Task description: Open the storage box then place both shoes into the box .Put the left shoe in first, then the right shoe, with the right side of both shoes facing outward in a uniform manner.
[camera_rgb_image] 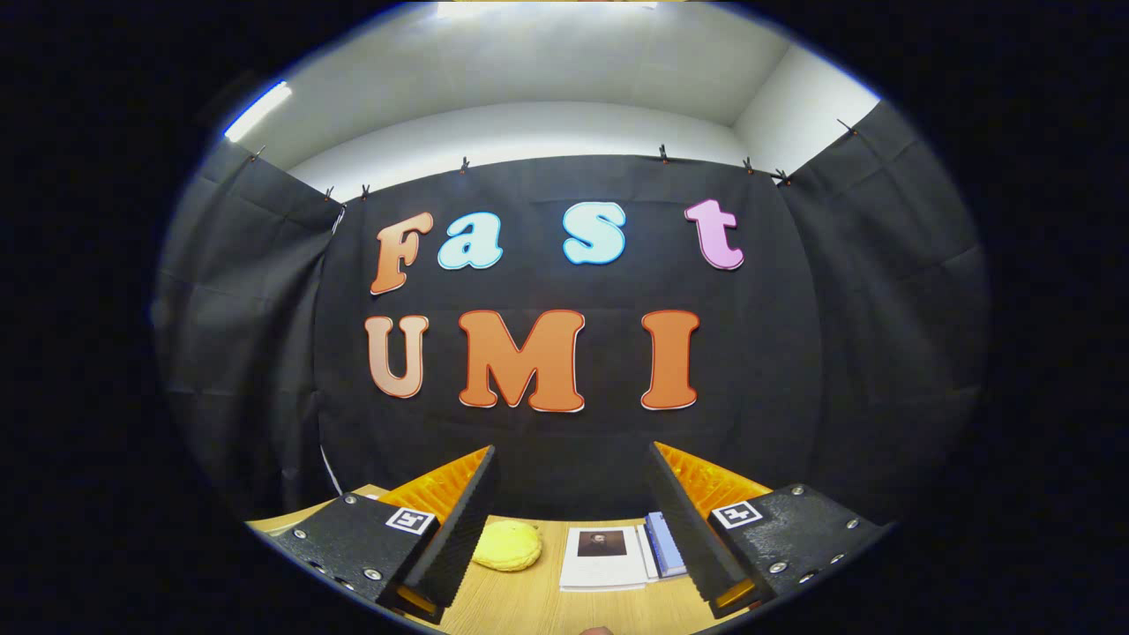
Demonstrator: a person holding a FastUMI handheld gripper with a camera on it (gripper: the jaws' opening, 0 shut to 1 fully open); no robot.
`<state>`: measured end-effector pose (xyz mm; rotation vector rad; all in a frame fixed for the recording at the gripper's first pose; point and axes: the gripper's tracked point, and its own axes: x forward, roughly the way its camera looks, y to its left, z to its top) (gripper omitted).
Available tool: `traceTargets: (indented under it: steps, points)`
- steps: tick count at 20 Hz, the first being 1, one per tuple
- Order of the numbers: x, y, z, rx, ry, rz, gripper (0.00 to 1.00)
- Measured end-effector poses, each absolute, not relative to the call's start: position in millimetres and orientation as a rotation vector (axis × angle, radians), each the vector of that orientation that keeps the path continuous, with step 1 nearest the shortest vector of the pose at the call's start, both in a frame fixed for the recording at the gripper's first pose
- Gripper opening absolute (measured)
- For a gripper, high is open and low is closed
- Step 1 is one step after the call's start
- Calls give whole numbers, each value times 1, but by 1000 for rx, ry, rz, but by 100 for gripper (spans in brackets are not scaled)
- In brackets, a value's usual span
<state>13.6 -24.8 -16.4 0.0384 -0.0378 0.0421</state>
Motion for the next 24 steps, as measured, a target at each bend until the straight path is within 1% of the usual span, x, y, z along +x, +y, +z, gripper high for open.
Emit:
traceTargets:
  steps: [5, 17, 22, 24]
  points:
    - [8, -30, 4, -3, -136, 36, 98]
    - [3, -34, 10, 25, -223, 45, 98]
    - [2, -27, 12, 48, -257, 68, 98]
    - [2, -12, 12, 92, -254, 98, 98]
